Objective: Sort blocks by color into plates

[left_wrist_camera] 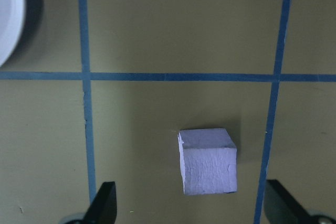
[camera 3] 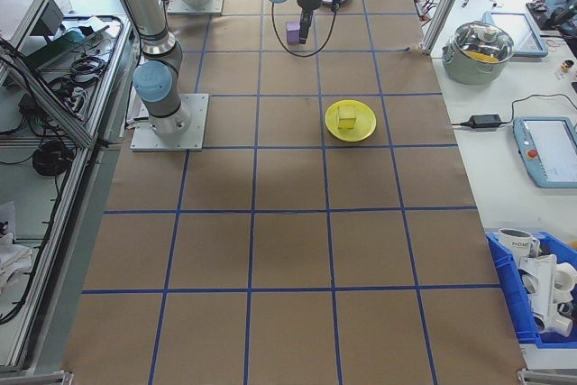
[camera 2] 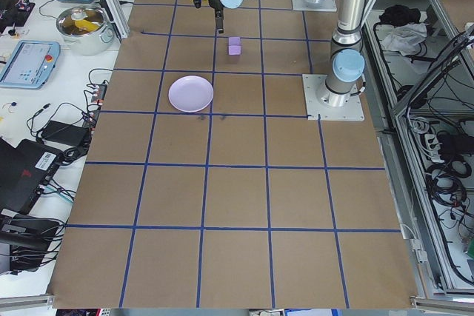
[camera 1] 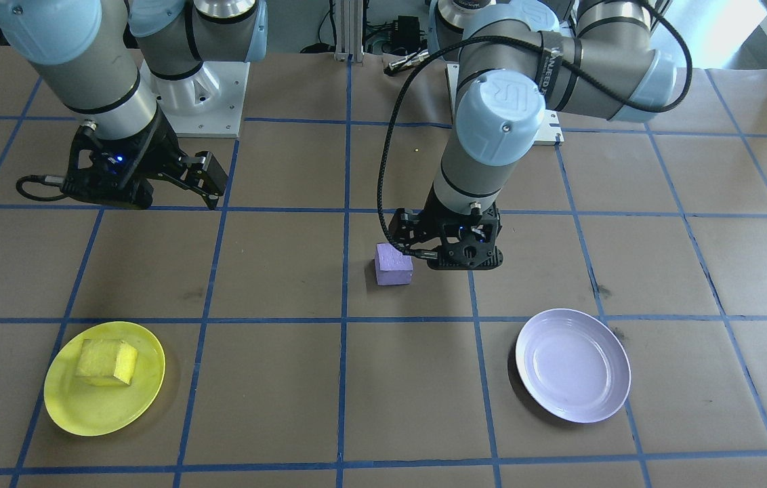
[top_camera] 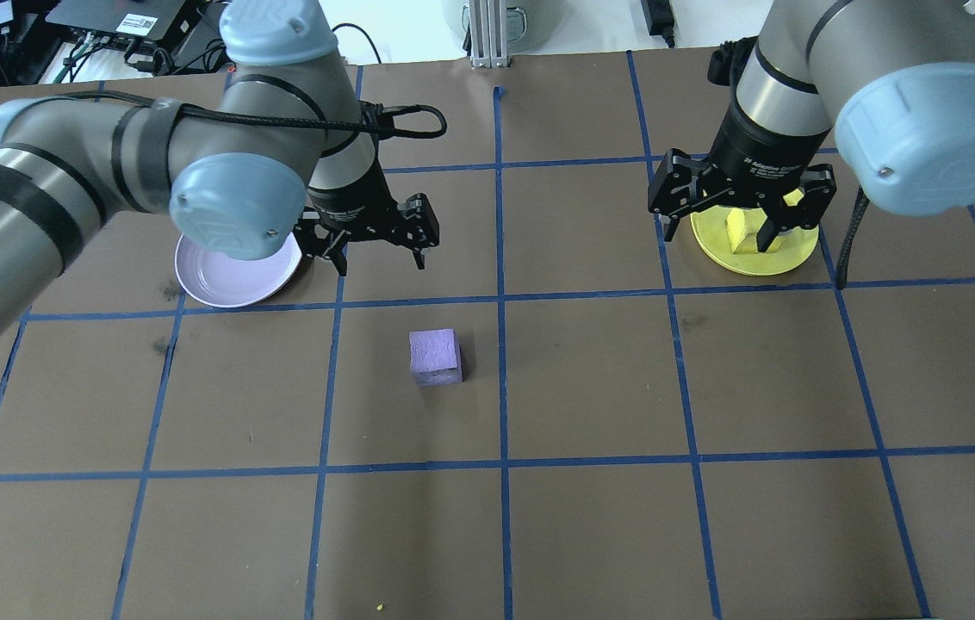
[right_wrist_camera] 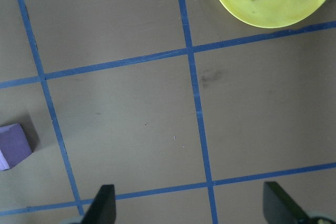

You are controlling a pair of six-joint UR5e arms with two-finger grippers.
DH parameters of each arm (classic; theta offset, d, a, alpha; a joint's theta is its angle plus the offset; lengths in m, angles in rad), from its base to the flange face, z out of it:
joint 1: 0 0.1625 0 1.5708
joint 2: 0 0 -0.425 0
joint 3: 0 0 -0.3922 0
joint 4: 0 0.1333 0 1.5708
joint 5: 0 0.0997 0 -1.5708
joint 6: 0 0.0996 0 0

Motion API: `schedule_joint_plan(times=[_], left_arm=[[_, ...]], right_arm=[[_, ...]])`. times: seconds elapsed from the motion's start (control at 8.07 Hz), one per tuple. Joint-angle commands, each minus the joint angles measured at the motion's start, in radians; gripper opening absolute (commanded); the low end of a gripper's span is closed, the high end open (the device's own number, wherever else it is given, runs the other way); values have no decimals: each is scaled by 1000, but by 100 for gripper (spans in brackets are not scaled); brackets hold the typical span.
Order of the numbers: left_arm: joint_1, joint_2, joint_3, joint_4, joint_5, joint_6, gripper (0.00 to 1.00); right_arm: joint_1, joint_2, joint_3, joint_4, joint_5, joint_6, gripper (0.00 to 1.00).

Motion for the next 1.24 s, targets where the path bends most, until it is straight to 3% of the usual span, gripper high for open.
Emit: schedule_joint_plan(times=[0.0, 0.37, 1.12], left_arm=[[-81, -71, -28, 11, 3, -66, 100], [-85, -145, -103, 120, -5, -69, 100], [-94, -188, -116, 117, -11, -60, 100]], right_arm=[[-12, -57, -5, 58, -9, -4, 100], [-11, -65, 9, 46, 5, -7, 100], [-9, -80, 15, 47, -7, -6, 100]])
